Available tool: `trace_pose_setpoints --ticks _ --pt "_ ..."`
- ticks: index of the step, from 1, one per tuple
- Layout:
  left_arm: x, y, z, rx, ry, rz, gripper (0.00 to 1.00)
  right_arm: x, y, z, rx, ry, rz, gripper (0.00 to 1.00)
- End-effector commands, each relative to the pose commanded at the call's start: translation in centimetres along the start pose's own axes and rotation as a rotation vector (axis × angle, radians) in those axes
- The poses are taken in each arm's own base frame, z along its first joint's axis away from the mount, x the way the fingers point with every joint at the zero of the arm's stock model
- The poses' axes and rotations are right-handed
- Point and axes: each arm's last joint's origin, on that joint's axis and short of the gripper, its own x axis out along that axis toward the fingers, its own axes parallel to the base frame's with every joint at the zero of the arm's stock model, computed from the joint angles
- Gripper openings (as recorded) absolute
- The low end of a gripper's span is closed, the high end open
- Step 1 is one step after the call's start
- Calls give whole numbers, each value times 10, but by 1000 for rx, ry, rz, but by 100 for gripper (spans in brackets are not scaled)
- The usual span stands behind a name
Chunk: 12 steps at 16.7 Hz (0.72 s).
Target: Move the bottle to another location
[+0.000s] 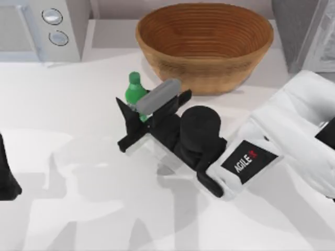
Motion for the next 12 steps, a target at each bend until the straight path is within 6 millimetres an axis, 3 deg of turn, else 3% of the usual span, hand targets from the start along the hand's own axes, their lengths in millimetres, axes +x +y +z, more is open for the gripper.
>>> trace_pose_setpoints --ticks 3,5,9,12 --pt "0 0 0 0 0 0 100 0 -2 1 1 -1 -2 0" --pt "0 0 0 0 0 0 100 -6 -16 2 0 -7 -2 0" --pt "0 0 0 0 0 0 100 -45 -85 8 -3 -7 -1 0" --pt "0 0 0 0 0 0 100 -104 -149 15 -2 4 -3 0"
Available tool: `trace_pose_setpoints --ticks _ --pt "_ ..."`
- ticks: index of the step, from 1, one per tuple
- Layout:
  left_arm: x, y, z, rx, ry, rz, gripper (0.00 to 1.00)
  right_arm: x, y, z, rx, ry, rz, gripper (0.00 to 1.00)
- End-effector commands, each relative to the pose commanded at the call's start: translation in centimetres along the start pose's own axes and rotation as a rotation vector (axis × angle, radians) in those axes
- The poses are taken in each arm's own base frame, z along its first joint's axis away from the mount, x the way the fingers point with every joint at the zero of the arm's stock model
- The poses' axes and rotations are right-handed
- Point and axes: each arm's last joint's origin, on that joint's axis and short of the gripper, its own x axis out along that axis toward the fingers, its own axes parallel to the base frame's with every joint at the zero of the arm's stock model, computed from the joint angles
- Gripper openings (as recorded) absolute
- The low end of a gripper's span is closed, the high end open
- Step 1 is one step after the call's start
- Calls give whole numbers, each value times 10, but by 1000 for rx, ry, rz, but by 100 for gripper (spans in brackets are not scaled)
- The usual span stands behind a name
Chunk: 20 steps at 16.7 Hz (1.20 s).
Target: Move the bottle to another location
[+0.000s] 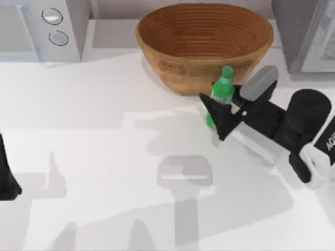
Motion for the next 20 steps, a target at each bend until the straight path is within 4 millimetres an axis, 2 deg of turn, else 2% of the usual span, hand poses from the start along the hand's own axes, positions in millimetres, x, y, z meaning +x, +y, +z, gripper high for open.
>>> trace_pose_setpoints --ticks 2,4,6,8,10,15,20 --pt "0 0 0 0 0 0 100 -49 -34 6 3 6 -3 0" --pt "0 0 0 0 0 0 100 -96 -55 12 6 9 -4 0" --pt "0 0 0 0 0 0 100 -134 -63 18 7 9 -5 0" --pt "0 0 0 0 0 0 100 -158 -64 23 4 7 -6 0" --pt "0 0 0 0 0 0 100 -166 -63 25 3 6 -7 0" --pt "0 0 0 0 0 0 100 -164 -63 24 9 9 -2 0" --pt "0 0 0 0 0 0 100 -135 -65 3 13 14 -6 0"
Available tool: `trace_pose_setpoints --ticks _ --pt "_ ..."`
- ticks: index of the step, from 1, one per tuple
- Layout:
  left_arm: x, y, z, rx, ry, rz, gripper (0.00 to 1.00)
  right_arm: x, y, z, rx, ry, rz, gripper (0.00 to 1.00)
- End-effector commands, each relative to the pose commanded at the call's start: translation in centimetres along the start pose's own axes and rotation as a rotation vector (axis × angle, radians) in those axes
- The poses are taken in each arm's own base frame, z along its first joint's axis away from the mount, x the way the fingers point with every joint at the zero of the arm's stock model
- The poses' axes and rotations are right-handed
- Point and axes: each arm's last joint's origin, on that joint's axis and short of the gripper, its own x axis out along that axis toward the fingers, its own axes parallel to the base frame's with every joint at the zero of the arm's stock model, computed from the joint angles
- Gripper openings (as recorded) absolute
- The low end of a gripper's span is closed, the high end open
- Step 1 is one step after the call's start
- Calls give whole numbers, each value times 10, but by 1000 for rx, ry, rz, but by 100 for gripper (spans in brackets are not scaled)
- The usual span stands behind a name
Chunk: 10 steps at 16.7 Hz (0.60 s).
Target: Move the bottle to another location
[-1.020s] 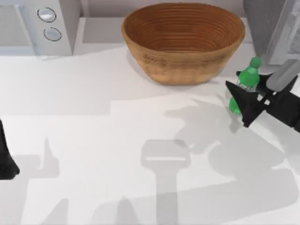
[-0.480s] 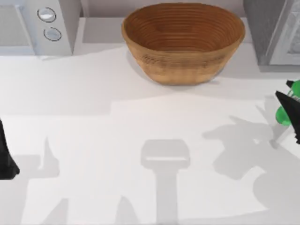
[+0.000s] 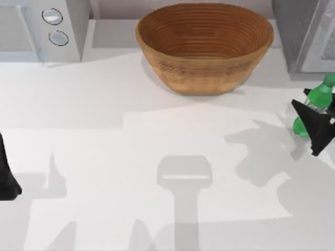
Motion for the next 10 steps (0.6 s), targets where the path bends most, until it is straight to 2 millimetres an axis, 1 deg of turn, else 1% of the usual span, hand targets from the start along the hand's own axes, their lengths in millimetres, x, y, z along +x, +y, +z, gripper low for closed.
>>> trace_pose_setpoints --ticks 2,4,8,10 --pt "0 0 0 0 0 0 100 14 1 -9 -2 0 -1 0" --pt "0 0 0 0 0 0 100 23 1 -13 -10 -7 0 0" --pt "0 0 0 0 0 0 100 24 1 -13 -11 -8 0 0" --pt "0 0 0 0 0 0 100 24 1 -13 -11 -8 0 15"
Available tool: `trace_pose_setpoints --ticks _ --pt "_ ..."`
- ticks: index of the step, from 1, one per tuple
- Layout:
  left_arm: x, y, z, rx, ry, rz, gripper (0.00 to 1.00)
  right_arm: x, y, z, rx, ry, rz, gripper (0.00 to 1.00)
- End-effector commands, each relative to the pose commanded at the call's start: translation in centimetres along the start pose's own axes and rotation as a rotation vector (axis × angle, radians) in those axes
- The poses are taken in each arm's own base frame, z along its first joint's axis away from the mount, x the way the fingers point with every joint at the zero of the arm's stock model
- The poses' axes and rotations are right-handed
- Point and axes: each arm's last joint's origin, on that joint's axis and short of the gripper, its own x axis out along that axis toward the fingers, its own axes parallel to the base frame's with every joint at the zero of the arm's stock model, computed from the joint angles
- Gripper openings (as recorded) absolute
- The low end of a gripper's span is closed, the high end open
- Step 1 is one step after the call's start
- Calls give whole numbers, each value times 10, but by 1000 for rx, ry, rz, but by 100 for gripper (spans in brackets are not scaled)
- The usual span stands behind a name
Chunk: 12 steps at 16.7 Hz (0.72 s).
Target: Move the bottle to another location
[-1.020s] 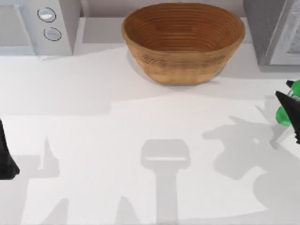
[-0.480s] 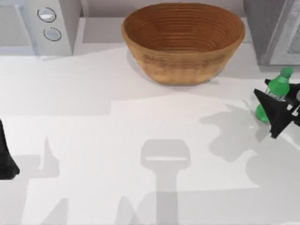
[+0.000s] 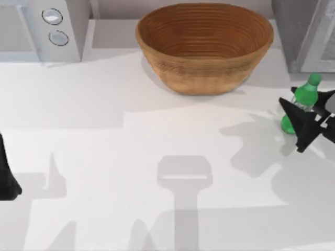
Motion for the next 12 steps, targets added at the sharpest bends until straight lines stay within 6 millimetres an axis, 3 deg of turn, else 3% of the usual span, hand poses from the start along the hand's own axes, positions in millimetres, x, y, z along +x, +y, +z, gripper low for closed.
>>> trace_pose_setpoints --ticks 11,12 --pt "0 0 0 0 0 0 100 0 0 0 0 0 0 98" --pt "0 0 0 0 0 0 100 0 0 0 0 0 0 100"
